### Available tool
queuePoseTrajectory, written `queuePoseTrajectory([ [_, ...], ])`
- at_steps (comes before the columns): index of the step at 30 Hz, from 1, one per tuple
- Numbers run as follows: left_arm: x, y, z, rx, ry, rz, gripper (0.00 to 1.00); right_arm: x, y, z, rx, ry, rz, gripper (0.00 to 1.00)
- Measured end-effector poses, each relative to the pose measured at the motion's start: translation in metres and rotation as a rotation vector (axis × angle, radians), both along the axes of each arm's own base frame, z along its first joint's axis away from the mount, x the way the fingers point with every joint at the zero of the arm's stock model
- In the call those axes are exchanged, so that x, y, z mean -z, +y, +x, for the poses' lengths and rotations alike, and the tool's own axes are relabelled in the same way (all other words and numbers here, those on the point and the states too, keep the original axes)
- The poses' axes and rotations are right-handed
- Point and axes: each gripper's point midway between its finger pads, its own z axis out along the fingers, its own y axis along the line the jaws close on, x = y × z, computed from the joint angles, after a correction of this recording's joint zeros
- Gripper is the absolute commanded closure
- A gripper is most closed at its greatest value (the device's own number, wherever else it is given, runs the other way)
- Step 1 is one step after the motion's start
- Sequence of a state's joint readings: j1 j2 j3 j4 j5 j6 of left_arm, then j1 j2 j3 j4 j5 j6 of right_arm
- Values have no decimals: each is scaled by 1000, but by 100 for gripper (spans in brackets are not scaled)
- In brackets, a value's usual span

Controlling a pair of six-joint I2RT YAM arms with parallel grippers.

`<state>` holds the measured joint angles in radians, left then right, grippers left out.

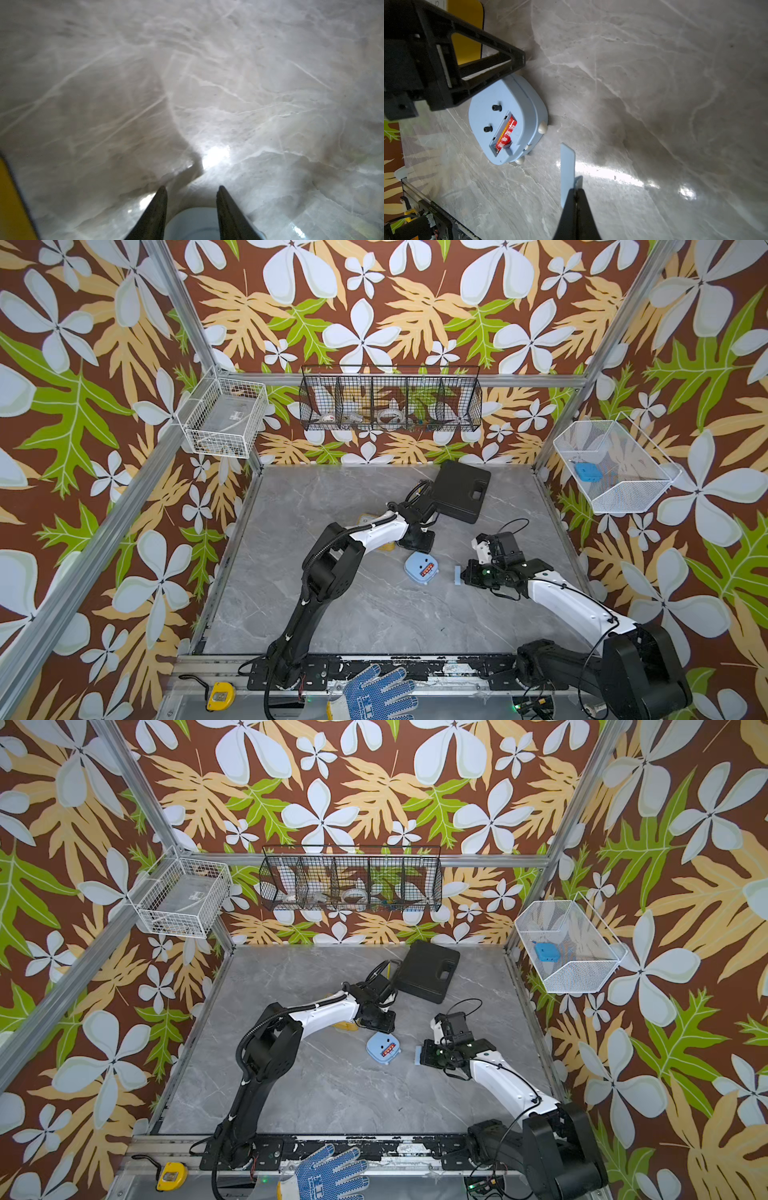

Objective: Insert the battery into the alarm
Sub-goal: Adjust the alarm at the center of the board.

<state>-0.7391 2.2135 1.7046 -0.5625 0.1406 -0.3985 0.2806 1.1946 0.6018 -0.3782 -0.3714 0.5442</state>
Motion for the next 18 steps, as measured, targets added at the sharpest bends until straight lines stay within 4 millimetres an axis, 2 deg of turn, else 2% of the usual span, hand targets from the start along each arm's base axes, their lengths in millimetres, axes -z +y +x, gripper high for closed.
queuePoseTrajectory([
  [4,-1,15,-2,-65,16,-13,59,3,2,0,-18,7,-9,100],
  [12,-2,46,-23,-157,55,-55,59,14,21,-3,-96,38,-27,100],
  [18,-1,56,-42,-166,83,-70,59,14,24,3,-109,35,-37,100],
])
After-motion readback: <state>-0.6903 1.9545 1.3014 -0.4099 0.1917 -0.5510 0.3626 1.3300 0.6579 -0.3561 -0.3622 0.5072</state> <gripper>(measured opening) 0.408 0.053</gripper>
